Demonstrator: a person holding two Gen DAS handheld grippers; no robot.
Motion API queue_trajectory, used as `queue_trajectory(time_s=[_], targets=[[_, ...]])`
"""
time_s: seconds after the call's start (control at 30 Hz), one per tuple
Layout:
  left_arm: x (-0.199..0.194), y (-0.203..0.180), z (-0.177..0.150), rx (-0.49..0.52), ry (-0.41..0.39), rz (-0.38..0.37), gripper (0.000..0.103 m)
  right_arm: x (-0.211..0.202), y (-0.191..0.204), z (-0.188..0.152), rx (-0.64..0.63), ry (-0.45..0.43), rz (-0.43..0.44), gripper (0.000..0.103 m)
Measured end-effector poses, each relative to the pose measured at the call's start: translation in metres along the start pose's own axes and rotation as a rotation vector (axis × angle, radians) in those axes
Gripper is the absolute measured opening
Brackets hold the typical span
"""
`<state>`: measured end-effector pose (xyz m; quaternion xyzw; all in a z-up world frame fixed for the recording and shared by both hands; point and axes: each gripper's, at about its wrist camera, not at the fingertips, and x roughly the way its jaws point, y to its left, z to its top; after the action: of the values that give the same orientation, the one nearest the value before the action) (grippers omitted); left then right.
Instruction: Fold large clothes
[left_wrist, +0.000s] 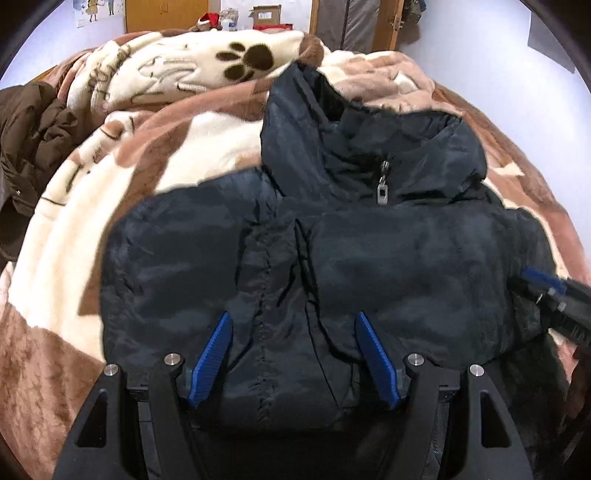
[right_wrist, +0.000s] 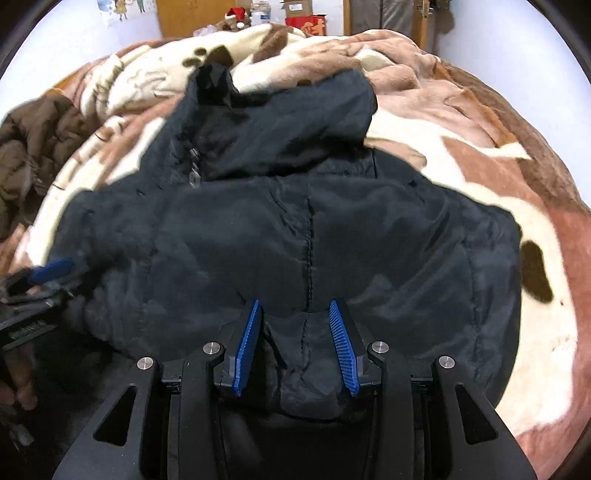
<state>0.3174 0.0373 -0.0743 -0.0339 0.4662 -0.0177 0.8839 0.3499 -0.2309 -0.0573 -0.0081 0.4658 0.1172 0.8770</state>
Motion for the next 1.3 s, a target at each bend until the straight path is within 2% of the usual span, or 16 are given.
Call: queue_trajectory(time_s=[0.07, 0.13, 0.37, 0.6, 0.7, 0.77, 0.97, 1.0, 1.03, 1.07, 1.1, 1.13, 1.17, 1.3], targets=[[-0.014, 0.002, 0.01, 0.008, -0.042, -0.012, 0.072, -0.014, -0.006, 0.013, 0.016, -0.048, 0.011, 0.041], [-0.027, 0.004, 0.026, 0.0, -0.081, -0.032, 0.072, -0.023, -0.015, 0.03, 0.038, -0.091, 0.031, 0.053], [-0.023, 0.008, 0.095, -0.004, -0.155, -0.025, 0.072, -0.007, -0.043, 0.097, 0.081, -0.107, 0.043, 0.054], [0.015, 0.005, 0.129, -0.022, -0.134, -0.031, 0.072, 0.038, -0.062, 0.162, 0.078, -0.087, 0.01, 0.054], [0.036, 0.0, 0.151, -0.012, -0.122, -0.03, 0.072, 0.061, -0.072, 0.178, 0.104, -0.064, -0.005, 0.054], [0.056, -0.005, 0.168, -0.005, -0.102, -0.037, 0.072, 0.073, -0.076, 0.185, 0.113, -0.05, 0.005, 0.054], [0.118, -0.014, 0.212, -0.007, -0.052, 0.035, 0.072, 0.107, -0.076, 0.191, 0.064, 0.012, -0.005, 0.053], [0.126, -0.013, 0.216, -0.008, -0.048, 0.051, 0.071, 0.111, -0.076, 0.191, 0.059, 0.019, 0.0, 0.047], [0.133, -0.011, 0.218, -0.011, -0.04, 0.068, 0.062, 0.115, -0.075, 0.192, 0.05, 0.031, 0.009, 0.028], [0.14, -0.008, 0.219, -0.019, -0.025, 0.06, 0.032, 0.117, -0.073, 0.191, 0.041, 0.04, 0.016, 0.02], [0.144, -0.005, 0.219, -0.028, -0.006, 0.045, 0.019, 0.116, -0.069, 0.19, 0.028, 0.034, 0.008, 0.016], [0.145, -0.002, 0.217, -0.044, -0.002, 0.037, 0.011, 0.114, -0.067, 0.19, 0.016, 0.02, 0.01, 0.013], [0.139, 0.001, 0.213, -0.05, -0.028, 0.029, 0.006, 0.109, -0.065, 0.19, 0.013, 0.004, 0.017, 0.012], [0.098, 0.01, 0.199, -0.099, -0.128, -0.008, 0.005, 0.073, -0.064, 0.189, 0.038, -0.078, 0.063, 0.009]])
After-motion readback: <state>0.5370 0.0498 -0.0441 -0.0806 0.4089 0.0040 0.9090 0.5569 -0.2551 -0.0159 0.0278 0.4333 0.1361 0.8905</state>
